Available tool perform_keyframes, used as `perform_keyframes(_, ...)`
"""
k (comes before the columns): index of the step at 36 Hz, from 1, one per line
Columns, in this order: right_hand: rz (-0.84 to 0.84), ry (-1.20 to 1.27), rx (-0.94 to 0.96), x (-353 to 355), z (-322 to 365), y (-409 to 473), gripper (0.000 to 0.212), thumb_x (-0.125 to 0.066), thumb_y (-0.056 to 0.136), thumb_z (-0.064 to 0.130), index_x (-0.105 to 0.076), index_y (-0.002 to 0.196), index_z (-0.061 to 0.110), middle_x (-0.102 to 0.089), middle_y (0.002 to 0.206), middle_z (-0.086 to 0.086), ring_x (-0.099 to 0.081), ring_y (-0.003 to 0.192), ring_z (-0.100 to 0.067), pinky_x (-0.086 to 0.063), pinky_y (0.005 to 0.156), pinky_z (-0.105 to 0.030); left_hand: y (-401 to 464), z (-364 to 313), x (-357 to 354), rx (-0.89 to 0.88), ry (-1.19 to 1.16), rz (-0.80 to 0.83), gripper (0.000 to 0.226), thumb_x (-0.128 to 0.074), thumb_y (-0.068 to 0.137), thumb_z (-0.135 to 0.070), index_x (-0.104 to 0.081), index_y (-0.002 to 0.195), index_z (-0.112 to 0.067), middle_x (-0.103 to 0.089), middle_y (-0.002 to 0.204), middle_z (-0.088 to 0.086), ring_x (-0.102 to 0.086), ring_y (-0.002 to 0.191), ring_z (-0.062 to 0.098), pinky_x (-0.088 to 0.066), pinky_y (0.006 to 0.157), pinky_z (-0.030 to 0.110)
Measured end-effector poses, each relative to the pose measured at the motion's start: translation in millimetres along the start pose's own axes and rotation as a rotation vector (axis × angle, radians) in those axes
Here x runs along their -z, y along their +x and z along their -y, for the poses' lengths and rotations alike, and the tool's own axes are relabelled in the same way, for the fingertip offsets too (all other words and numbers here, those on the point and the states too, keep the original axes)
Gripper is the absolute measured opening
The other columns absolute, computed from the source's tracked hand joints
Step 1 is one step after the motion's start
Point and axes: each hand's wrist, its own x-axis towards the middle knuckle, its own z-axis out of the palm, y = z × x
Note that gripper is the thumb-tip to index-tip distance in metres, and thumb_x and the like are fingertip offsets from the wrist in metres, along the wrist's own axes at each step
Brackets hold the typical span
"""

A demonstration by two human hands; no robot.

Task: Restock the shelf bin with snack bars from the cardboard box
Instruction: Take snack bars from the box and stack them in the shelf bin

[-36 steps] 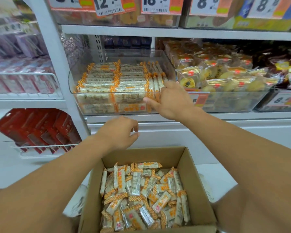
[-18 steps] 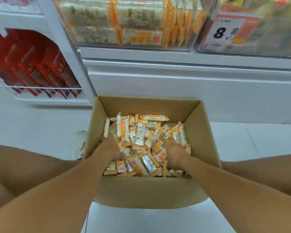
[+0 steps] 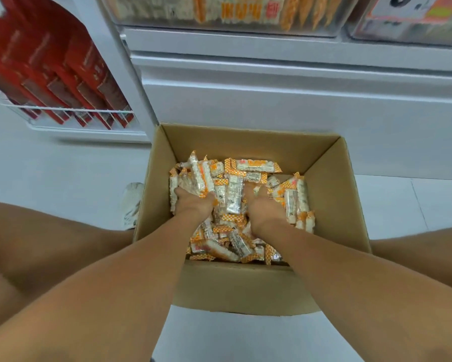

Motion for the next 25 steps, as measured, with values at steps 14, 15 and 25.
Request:
perform_keyframes(14,0.043,-0.170,0.101,-16.4,-17.2,-4.5,0.075,-0.076,0.085,0.024,-0.035,0.148,0.026,-0.025,0.151,-0.014,-0.025,0.139,-0.039,-0.035,0.110,-0.053,-2.7,10.2,1.6,0.114,-0.089,0.114,0.056,-0.046,0.098,-0.011,-0.033,0.153,-0.008,-0.063,0.127,0.018,-0.064,0.107,0.031,-0.052,0.091,0.036)
perform_keyframes(15,0.041,-0.202,0.092,-16.1,-17.1,-5.4,0.071,-0.075,0.085,0.025,-0.039,0.146,0.023,-0.024,0.151,-0.014,-0.024,0.140,-0.038,-0.034,0.111,-0.053,-6.9,9.9,1.1,0.102,-0.079,0.152,0.049,-0.045,0.099,-0.009,-0.041,0.148,-0.005,-0.065,0.115,0.019,-0.065,0.098,0.031,-0.052,0.084,0.035)
perform_keyframes(25,0.202,0.441,-0.114,8.3,-45.5,-7.6,0.047,-0.076,0.079,0.050,-0.060,0.096,0.008,-0.061,0.095,-0.003,-0.058,0.079,-0.017,-0.040,0.057,-0.026,-38.0,7.1,2.5,0.122,-0.120,0.502,0.057,-0.043,0.095,-0.064,-0.050,0.125,-0.016,-0.046,0.069,0.003,-0.046,0.061,0.018,-0.050,0.067,0.032)
